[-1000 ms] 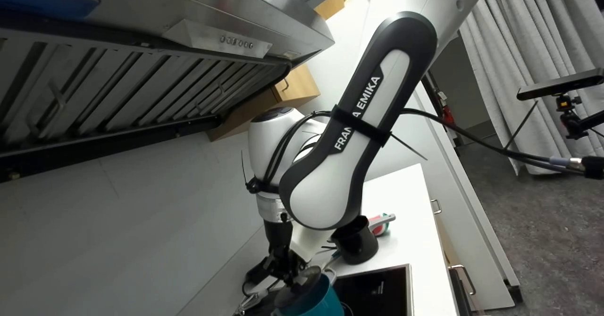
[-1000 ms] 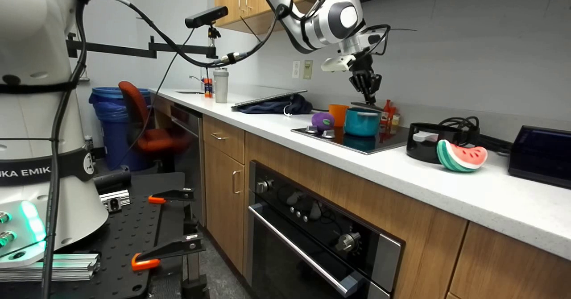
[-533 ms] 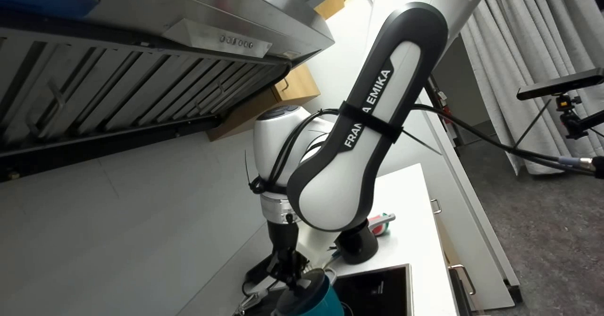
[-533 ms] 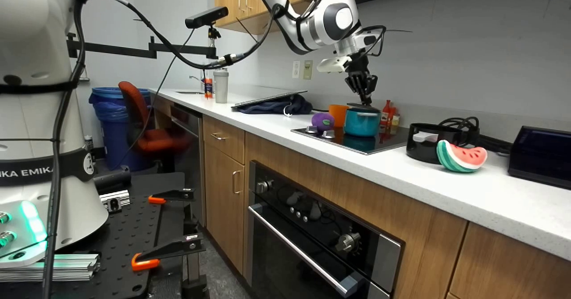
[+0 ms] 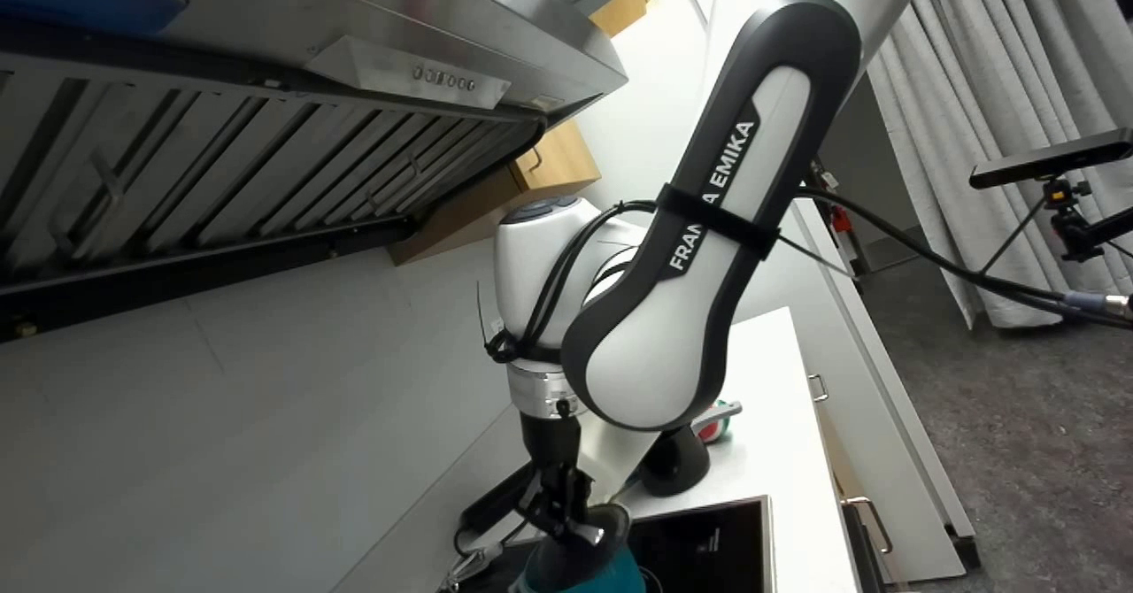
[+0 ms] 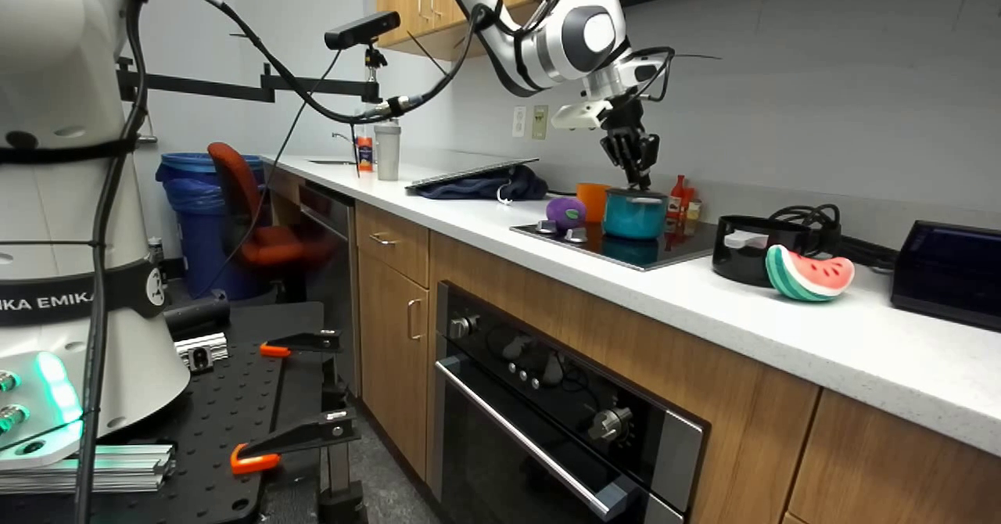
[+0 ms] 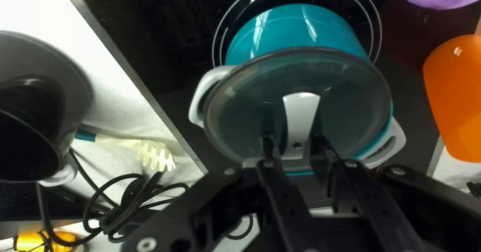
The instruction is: Transfer the lid from the black pot to the blue pot
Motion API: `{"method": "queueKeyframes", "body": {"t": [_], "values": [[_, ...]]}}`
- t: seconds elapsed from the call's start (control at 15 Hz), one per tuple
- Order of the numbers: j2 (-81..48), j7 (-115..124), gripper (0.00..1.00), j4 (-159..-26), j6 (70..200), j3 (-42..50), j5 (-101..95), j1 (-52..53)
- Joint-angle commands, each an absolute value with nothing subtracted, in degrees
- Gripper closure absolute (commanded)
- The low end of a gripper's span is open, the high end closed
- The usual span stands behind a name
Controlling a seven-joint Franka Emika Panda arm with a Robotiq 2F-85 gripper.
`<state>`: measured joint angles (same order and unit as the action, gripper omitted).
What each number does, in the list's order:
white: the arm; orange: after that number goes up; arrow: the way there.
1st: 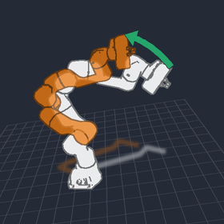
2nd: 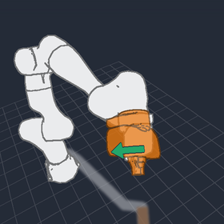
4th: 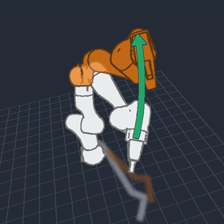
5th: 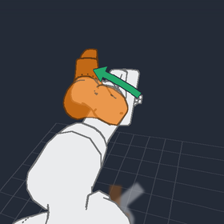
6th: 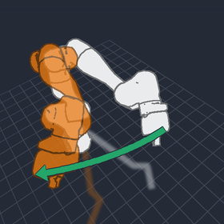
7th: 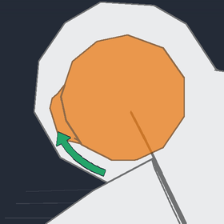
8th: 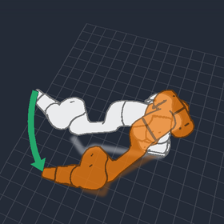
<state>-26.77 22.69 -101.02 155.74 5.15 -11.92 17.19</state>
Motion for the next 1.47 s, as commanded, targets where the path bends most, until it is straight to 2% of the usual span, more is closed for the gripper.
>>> {"method": "queueKeyframes", "body": {"t": [0.0,0.33,0.87,1.4], "values": [[-25.09,21.99,0.39,-103.23,156.41,5.34,-12.94,17.02],[-25.05,21.8,0.02,-103.42,156.15,5.4,-13.03,17.06],[-21.5,23.22,0.0,-106.26,157.97,6.39,-14.77,17.75],[-12.76,31.71,0.0,-116.91,159.38,9.14,-24.03,18.39]]}}
